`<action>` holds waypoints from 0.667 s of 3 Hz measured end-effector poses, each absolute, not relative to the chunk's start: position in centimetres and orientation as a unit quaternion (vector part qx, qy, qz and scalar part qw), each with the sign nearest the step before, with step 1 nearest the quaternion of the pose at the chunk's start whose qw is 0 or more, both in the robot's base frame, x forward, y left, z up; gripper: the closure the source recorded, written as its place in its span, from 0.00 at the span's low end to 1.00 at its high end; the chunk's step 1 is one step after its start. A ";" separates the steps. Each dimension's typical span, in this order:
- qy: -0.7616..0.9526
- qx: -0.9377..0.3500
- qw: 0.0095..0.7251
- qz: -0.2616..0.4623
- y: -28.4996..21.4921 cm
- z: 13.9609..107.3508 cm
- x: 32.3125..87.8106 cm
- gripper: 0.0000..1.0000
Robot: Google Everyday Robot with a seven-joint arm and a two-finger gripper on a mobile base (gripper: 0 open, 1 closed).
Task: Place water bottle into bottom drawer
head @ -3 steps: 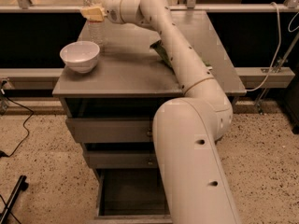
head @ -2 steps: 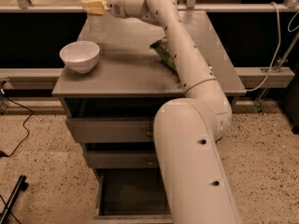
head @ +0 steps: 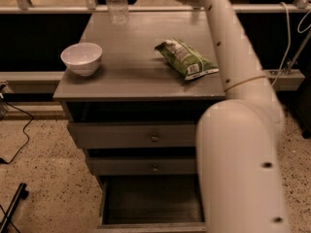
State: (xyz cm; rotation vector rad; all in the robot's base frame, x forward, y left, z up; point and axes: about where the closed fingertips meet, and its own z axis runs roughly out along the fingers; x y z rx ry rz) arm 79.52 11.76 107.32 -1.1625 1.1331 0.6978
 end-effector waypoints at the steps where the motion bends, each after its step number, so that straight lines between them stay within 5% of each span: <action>1: 0.509 -0.510 0.633 0.282 7.9 108.7 76.3 1.00; 2: 0.527 -0.496 0.629 0.283 4.6 109.1 72.2 1.00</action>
Offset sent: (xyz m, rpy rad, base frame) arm -0.1487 -0.0864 -0.0473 -0.0929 0.1683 -0.0572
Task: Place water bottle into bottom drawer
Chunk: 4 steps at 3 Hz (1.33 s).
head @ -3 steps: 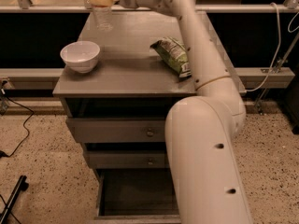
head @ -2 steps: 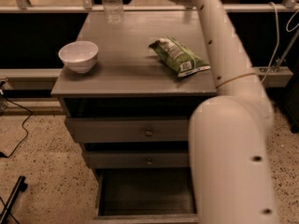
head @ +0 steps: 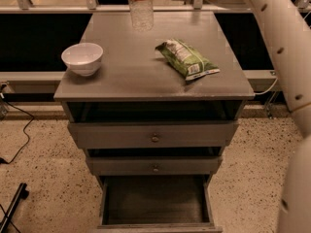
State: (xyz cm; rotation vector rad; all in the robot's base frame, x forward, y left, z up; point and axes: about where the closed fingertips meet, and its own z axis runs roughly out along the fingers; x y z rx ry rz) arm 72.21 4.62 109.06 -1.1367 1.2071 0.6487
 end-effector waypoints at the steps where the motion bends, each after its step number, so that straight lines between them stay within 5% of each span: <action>1: 0.528 -0.495 0.614 0.317 3.3 106.3 67.5 1.00; 2: 0.496 -0.510 0.606 0.357 4.1 102.2 62.3 1.00; 4: 0.490 -0.518 0.596 0.369 4.1 101.4 60.6 1.00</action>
Offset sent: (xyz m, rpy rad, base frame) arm -0.1397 -0.0118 -0.1107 0.1020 0.0552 0.2332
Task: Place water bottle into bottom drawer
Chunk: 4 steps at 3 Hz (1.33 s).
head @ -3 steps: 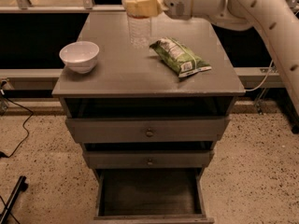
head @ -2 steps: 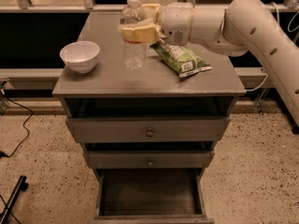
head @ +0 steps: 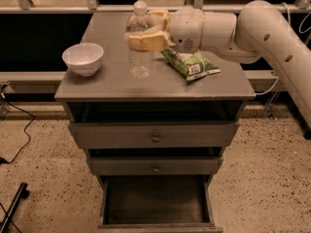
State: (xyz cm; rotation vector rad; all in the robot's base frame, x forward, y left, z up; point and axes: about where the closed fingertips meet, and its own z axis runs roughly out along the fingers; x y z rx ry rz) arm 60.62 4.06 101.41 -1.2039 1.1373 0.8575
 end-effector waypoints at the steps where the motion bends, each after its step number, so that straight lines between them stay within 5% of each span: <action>1: 0.495 -0.524 0.578 0.383 3.0 99.4 57.5 1.00; 4: 0.527 -0.507 0.574 0.369 -8.4 85.3 50.0 1.00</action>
Offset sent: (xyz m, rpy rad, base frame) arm -0.1011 -0.1019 -0.1249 -0.1216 0.0938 0.0069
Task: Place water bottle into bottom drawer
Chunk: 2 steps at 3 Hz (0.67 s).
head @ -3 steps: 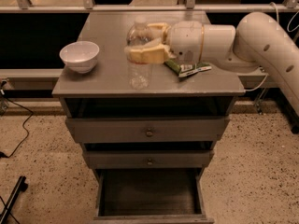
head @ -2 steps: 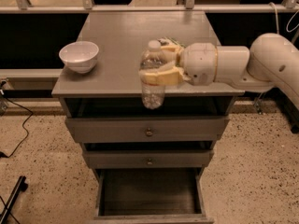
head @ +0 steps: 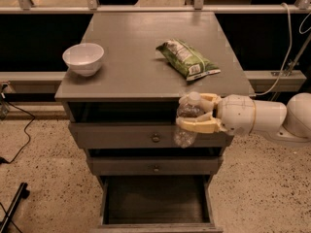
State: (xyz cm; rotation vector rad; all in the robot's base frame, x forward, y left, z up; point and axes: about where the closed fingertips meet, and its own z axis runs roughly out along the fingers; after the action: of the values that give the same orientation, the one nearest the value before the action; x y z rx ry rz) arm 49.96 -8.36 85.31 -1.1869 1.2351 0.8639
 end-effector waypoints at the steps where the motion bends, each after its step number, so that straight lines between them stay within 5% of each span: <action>1: 0.527 -0.507 0.573 0.369 -8.2 85.4 50.0 1.00; 2: 0.531 -0.503 0.564 0.385 -7.7 83.0 50.0 1.00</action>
Offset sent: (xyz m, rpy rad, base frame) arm 0.0004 0.0085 -0.0561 0.0182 0.0800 0.0302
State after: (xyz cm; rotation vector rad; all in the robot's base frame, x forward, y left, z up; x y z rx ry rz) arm 49.96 -7.68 83.02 -1.1840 1.2486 0.9050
